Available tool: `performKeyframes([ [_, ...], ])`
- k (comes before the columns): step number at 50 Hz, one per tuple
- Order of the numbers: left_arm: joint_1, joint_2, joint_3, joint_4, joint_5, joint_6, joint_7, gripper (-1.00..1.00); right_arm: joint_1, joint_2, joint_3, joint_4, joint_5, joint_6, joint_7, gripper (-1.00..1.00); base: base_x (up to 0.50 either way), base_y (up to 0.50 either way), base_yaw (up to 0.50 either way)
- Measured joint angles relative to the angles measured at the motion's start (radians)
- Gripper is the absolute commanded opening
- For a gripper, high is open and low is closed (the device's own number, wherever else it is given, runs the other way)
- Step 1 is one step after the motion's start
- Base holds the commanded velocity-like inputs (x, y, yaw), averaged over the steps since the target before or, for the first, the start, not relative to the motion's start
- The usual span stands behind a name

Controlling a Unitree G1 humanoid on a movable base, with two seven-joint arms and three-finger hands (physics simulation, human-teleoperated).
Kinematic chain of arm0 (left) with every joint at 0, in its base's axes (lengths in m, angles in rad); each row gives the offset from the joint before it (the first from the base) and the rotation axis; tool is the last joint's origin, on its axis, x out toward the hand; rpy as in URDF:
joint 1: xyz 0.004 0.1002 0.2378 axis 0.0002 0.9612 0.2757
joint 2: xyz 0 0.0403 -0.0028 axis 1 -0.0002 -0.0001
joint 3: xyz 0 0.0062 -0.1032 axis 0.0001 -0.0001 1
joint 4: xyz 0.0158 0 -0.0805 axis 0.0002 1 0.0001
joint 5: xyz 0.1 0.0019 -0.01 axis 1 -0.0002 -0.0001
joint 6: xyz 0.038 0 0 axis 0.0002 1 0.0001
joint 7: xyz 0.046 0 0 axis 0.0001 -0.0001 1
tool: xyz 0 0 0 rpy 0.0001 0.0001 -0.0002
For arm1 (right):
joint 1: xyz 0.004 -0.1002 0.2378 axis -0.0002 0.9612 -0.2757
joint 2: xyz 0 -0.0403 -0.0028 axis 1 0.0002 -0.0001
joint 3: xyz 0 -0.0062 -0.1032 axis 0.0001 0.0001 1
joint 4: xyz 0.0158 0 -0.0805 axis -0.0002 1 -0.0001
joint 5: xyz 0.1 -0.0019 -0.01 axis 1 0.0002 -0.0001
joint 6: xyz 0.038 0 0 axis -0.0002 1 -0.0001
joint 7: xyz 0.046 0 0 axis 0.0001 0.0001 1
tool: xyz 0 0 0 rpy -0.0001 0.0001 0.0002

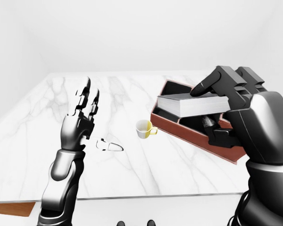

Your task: Pick up the book and place it in the caddy.

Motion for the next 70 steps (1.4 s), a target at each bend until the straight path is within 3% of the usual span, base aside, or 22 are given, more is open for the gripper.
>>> performKeyframes([
  [15, -0.07, -0.015, 0.0, 0.086, -0.006, 0.0, -0.018, 1.0, 0.052, -0.003, -0.073, -0.038, -0.065, 0.0, 0.086, -1.0, 0.0, 0.0, 0.0],
  [33, -0.076, -0.018, -0.001, 0.074, -0.009, 0.0, -0.02, 1.0, -0.205, -0.194, 0.134, 0.182, -0.104, 0.0, 0.113, -1.0, 0.0, 0.0, 0.0],
  [43, -0.07, -0.017, -0.003, 0.057, -0.009, 0.0, -0.019, 1.0, -0.368, -0.264, 0.264, 0.369, -0.141, 0.0, 0.167, -1.0, 0.0, 0.0, 0.0],
  [70, -0.068, -0.017, -0.005, 0.043, -0.008, 0.0, -0.018, 1.0, -0.508, -0.278, 0.272, 0.668, -0.269, 0.0, 0.167, -1.0, 0.0, 0.0, 0.0],
])
